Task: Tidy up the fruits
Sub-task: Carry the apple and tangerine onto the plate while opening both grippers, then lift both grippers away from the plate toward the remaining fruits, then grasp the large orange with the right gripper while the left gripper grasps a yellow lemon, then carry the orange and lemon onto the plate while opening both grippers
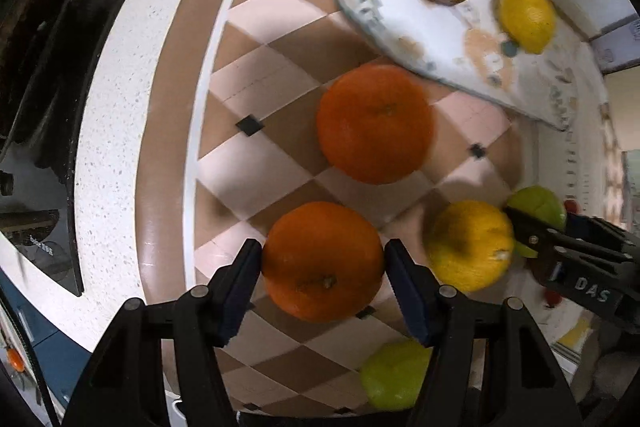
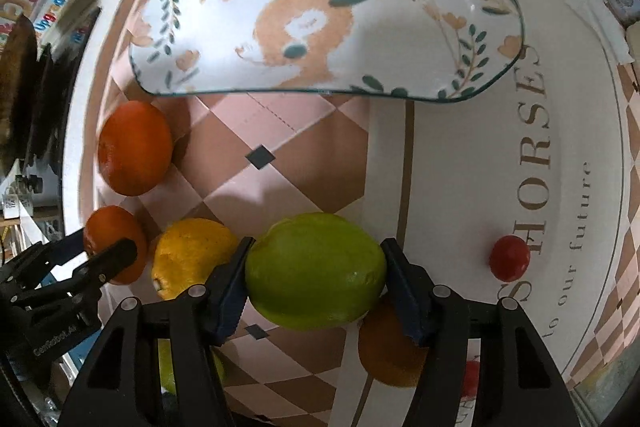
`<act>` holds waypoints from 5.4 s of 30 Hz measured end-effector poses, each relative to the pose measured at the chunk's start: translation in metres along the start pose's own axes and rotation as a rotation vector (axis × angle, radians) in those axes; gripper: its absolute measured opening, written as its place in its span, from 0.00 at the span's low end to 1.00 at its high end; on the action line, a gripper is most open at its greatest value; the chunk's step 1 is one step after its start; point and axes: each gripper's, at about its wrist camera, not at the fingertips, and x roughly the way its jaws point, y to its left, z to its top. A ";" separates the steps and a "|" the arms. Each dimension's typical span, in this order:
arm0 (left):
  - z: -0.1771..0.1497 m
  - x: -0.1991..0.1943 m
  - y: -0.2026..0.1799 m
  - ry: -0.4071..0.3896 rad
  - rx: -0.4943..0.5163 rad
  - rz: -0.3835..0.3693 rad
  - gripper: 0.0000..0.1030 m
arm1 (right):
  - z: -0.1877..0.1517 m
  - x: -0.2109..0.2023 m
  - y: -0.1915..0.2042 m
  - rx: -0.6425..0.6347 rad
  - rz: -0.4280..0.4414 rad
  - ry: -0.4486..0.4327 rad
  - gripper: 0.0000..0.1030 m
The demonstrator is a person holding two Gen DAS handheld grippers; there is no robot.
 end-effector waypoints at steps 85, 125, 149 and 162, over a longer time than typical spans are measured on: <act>-0.053 -0.234 -0.034 -0.533 0.126 0.070 0.88 | -0.117 -0.254 0.016 0.009 -0.084 -0.529 0.95; 0.025 0.012 -0.086 0.073 0.185 0.033 0.75 | -0.074 -0.045 -0.075 0.194 0.029 -0.132 0.85; 0.025 -0.015 -0.081 0.051 0.174 -0.029 0.56 | -0.036 -0.006 -0.062 0.168 0.098 -0.099 0.57; 0.128 -0.051 -0.132 -0.047 0.121 -0.192 0.56 | 0.072 -0.084 -0.120 0.211 0.276 -0.250 0.57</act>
